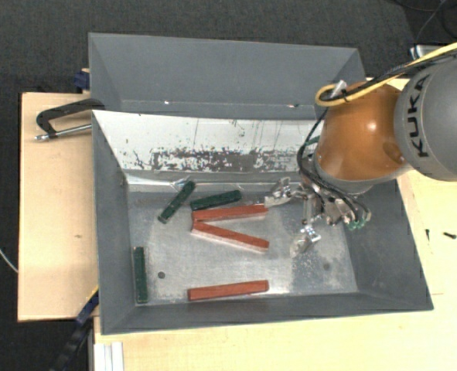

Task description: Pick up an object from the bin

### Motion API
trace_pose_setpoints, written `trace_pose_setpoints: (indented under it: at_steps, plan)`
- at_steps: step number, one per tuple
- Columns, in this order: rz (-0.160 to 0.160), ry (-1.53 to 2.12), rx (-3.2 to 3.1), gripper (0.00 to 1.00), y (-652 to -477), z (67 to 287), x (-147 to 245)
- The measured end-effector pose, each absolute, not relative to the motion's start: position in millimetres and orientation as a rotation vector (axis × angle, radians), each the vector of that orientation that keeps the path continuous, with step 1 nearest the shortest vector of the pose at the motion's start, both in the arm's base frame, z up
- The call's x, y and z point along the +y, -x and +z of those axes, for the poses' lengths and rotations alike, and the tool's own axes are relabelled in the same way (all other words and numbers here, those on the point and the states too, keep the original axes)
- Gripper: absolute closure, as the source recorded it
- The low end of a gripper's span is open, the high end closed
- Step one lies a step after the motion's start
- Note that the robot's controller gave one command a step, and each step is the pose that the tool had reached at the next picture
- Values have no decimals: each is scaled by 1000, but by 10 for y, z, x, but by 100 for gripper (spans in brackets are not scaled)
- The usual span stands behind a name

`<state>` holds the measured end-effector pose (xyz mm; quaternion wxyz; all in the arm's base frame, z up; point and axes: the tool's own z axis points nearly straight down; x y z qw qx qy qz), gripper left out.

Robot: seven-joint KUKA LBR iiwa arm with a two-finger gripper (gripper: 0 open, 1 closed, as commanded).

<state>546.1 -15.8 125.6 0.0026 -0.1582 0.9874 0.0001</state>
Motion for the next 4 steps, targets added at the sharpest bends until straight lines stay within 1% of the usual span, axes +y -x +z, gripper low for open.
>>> trace_pose_setpoints:
  at_steps: [1,2,3,4]
  plan:
    - [-11,292,3131,100,-5757,852,137]
    - [1,290,3113,0,-5750,755,192]
    - [1,290,3113,0,-5749,755,192]
    - [-9,225,3133,100,-5877,787,584]
